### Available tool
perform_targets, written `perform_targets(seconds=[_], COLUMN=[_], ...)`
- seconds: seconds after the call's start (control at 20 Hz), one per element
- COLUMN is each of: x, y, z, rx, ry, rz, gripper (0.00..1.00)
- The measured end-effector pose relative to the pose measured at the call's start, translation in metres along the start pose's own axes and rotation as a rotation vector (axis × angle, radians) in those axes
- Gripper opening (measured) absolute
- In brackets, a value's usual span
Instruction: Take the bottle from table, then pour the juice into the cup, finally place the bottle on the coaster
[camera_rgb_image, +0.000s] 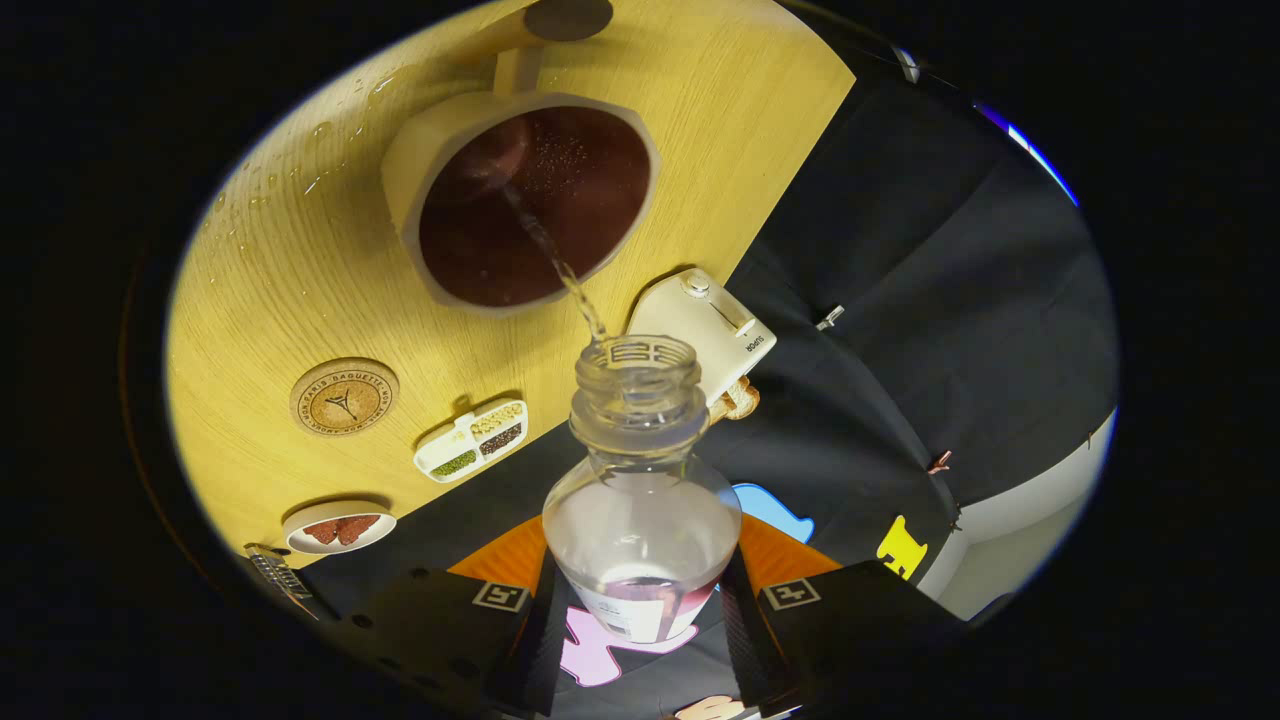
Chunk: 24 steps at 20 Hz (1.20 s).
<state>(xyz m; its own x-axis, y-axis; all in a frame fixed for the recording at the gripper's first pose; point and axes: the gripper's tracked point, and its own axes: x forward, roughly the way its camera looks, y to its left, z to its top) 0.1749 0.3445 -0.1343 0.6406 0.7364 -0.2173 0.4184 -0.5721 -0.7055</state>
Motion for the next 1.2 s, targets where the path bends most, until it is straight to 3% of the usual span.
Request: perform_targets(seconds=[1.2], x=[-0.0033], y=[0.0028], z=[0.0053], rx=[0.006], ry=[0.009], rz=[0.028], gripper=[0.69])
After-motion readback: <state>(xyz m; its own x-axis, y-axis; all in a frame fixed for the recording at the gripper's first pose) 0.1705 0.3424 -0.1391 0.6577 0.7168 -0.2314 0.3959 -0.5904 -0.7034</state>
